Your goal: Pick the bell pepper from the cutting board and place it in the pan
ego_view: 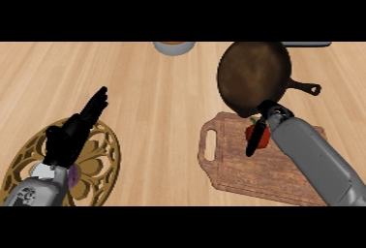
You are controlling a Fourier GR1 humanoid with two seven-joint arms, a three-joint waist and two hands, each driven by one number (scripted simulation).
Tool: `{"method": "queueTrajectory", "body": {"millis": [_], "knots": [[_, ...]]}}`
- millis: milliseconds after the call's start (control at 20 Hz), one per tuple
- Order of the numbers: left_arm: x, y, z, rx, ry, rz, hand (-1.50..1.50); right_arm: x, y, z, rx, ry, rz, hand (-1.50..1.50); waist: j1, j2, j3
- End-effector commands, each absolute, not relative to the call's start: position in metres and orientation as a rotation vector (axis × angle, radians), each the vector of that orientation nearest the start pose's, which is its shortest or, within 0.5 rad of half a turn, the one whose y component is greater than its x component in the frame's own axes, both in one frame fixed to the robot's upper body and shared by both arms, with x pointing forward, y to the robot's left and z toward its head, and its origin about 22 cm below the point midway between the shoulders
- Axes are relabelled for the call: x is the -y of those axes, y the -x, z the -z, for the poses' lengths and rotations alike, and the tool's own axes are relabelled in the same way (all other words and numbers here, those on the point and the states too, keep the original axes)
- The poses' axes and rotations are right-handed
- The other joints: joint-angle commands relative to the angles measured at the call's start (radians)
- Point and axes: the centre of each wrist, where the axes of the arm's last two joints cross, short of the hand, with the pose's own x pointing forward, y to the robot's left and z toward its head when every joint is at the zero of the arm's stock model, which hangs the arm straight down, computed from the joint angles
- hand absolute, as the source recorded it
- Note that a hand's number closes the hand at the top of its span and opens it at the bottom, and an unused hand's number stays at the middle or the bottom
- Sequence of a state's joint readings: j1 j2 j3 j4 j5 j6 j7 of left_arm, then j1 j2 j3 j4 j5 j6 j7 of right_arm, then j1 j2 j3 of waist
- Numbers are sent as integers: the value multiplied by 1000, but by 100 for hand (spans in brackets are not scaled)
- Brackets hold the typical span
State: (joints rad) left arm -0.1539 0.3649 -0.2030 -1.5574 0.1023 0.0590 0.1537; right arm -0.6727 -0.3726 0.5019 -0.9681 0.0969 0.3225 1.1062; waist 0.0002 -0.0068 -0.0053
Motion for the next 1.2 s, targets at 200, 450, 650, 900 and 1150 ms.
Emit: {"method": "queueTrajectory", "body": {"millis": [200,450,650,900,1150], "knots": [[-246,-265,-44,1514,-96,352,0,198,-369,-22,199,530,-1010,150,6,8,5],[-250,-275,-64,1490,-90,360,0,181,-361,-16,192,541,-1011,150,5,7,5],[-266,-273,-42,1500,-109,348,0,168,-353,-30,250,582,-1024,150,-6,4,4],[-242,-269,-51,1481,-92,341,0,147,-342,-42,622,726,-992,150,-4,1,6],[-252,-270,-42,1450,-82,340,0,53,-307,-117,1480,766,-1080,150,13,-64,12]]}}
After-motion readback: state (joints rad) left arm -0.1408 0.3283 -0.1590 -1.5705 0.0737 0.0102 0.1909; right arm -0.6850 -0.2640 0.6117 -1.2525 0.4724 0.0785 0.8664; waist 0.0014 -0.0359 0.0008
